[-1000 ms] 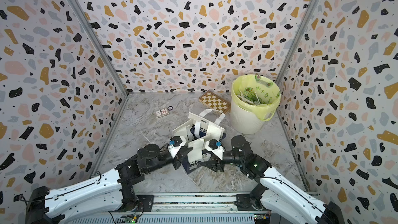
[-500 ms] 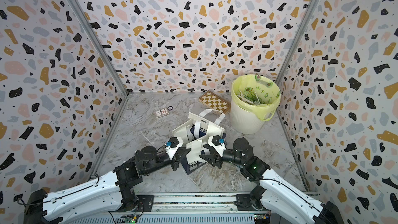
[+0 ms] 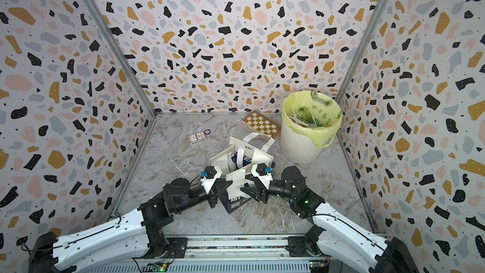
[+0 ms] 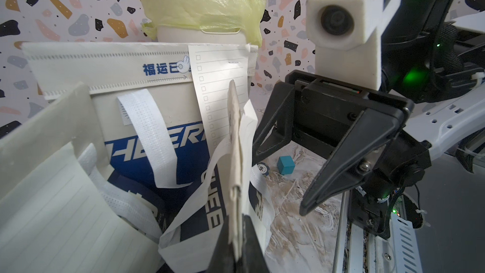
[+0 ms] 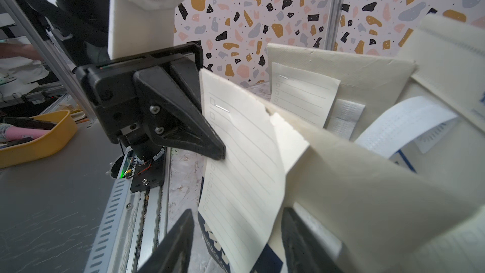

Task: Shred takeout receipts and throw away
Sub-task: Tear off the takeout receipt from the takeout bag.

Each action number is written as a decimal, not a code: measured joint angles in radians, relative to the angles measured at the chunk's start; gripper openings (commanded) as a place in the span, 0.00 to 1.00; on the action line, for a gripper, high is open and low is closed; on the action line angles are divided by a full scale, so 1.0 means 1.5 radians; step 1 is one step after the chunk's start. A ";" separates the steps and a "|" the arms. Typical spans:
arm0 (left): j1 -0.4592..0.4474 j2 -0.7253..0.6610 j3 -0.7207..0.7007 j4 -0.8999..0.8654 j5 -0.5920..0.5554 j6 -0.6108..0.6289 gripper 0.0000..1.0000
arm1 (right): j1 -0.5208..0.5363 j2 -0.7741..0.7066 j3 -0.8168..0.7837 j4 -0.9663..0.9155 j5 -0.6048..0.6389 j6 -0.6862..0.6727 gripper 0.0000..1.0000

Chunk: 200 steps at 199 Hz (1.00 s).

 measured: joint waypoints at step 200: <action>0.003 -0.015 -0.022 0.024 0.026 -0.025 0.49 | 0.003 0.107 0.022 0.082 -0.089 0.035 0.00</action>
